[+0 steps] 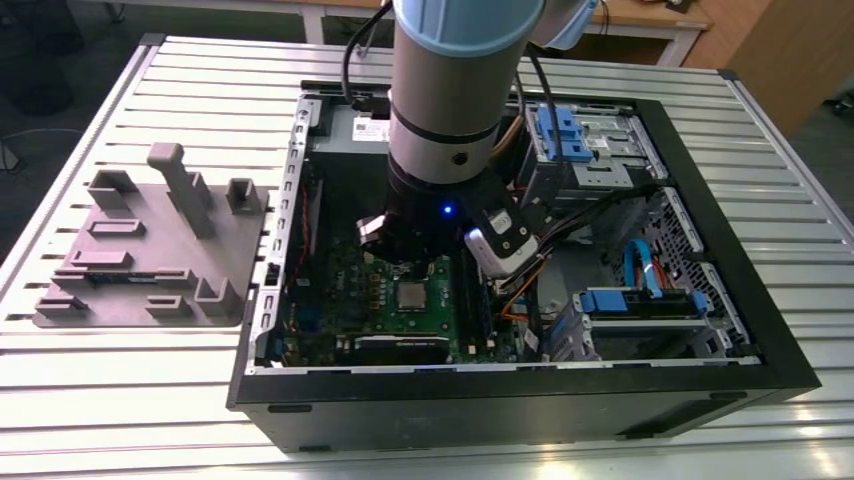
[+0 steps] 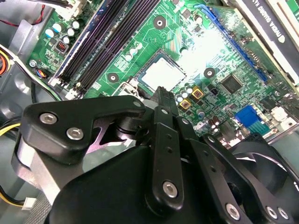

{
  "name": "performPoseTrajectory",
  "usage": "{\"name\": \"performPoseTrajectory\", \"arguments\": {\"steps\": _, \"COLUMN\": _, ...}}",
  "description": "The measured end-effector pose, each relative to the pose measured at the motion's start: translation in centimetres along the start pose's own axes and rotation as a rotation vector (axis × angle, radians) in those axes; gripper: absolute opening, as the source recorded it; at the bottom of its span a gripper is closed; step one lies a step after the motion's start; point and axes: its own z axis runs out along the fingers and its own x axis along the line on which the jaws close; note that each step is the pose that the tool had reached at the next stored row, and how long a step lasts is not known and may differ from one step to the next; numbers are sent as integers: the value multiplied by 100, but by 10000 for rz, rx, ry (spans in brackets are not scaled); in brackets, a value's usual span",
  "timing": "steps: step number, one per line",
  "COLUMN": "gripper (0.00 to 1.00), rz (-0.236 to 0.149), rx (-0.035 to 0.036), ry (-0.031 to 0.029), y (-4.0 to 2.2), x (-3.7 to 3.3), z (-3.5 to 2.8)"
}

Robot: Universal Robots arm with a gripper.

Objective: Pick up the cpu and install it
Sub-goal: 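Close the cpu cover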

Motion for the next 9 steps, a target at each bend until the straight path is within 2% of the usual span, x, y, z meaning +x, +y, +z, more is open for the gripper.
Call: {"name": "performPoseTrajectory", "arguments": {"steps": 9, "gripper": 10, "rz": 0, "rx": 1, "ry": 0, "y": 0, "x": -1, "z": 0}}
